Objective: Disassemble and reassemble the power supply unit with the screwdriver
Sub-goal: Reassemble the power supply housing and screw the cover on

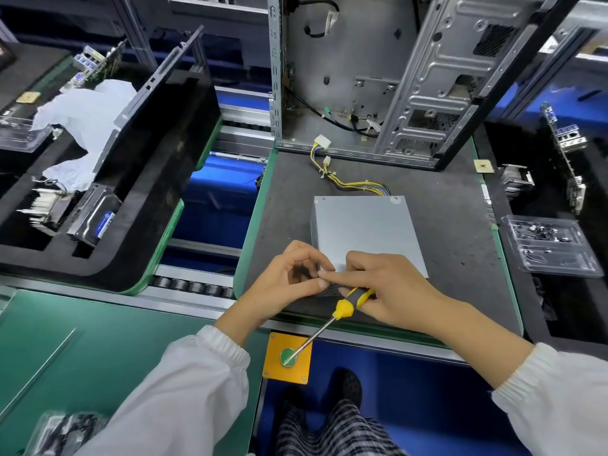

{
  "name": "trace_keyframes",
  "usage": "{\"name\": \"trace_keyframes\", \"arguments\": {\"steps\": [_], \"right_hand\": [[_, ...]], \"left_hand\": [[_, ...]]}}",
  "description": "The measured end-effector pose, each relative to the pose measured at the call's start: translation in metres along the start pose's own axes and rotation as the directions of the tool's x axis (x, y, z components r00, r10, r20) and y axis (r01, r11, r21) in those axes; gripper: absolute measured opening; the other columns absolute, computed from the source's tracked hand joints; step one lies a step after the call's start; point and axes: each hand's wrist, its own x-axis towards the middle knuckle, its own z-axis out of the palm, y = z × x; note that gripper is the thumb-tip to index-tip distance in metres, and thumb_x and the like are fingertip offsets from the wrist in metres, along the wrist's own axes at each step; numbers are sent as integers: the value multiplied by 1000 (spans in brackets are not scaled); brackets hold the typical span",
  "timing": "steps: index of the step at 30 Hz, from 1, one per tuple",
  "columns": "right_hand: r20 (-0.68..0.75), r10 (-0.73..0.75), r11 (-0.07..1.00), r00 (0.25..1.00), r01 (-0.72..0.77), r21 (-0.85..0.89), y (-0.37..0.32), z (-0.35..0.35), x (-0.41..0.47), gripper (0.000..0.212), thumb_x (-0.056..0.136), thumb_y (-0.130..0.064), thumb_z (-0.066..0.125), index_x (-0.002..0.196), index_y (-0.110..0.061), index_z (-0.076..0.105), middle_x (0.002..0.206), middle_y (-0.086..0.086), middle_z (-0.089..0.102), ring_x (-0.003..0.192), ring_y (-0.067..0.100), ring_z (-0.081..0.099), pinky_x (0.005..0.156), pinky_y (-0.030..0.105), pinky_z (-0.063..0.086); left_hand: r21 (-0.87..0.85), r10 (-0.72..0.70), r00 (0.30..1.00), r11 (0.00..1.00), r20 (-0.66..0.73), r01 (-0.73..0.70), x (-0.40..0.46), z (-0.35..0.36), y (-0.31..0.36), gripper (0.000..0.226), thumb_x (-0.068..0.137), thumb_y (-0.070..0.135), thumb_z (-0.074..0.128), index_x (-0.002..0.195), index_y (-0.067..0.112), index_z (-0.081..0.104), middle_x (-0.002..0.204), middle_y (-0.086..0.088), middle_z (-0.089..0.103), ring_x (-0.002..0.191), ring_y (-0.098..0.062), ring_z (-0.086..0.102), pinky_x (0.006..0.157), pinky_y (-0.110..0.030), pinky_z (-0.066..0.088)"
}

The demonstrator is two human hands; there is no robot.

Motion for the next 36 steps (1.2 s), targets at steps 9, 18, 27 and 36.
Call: {"name": "trace_keyframes", "arguments": {"steps": [9, 18, 27, 36], "right_hand": [[-73, -13, 1000, 997, 13, -10, -1, 6, -3, 44, 70, -5, 79, 111, -19, 72, 68, 2, 53, 53, 19, 47, 40, 32, 44], [-26, 255, 947, 967, -244, 210, 10, -33, -8, 27, 83, -22, 71, 107, -33, 70, 69, -17, 49, 65, 1, 47, 59, 23, 40], [149, 240, 964, 959, -218, -151, 4, -107, -8, 36, 80, -67, 35, 88, -39, 57, 71, -14, 57, 63, 7, 51, 56, 27, 41], [137, 97, 891, 986, -25, -453, -21, -119, 3, 29, 85, -49, 42, 84, -28, 62, 66, -7, 54, 50, 14, 38, 43, 18, 16]], "left_hand": [[-36, -8, 999, 999, -38, 7, 0, 4, 1, 20, 87, 3, 70, 95, 21, 72, 98, -4, 51, 89, -14, 56, 86, -26, 47], [2, 7, 999, 1000, -49, -7, -1, 6, 3, 18, 85, 2, 72, 90, 19, 72, 96, 0, 49, 89, -9, 54, 81, -19, 45], [-50, 21, 997, 998, -73, -25, 0, 7, -2, 20, 83, 1, 73, 86, 21, 73, 90, 17, 52, 80, -5, 54, 70, -19, 45], [-54, 13, 997, 998, -76, -17, 2, 7, -1, 29, 82, 1, 74, 84, 30, 75, 89, 17, 52, 80, -8, 55, 75, -21, 47]]}}
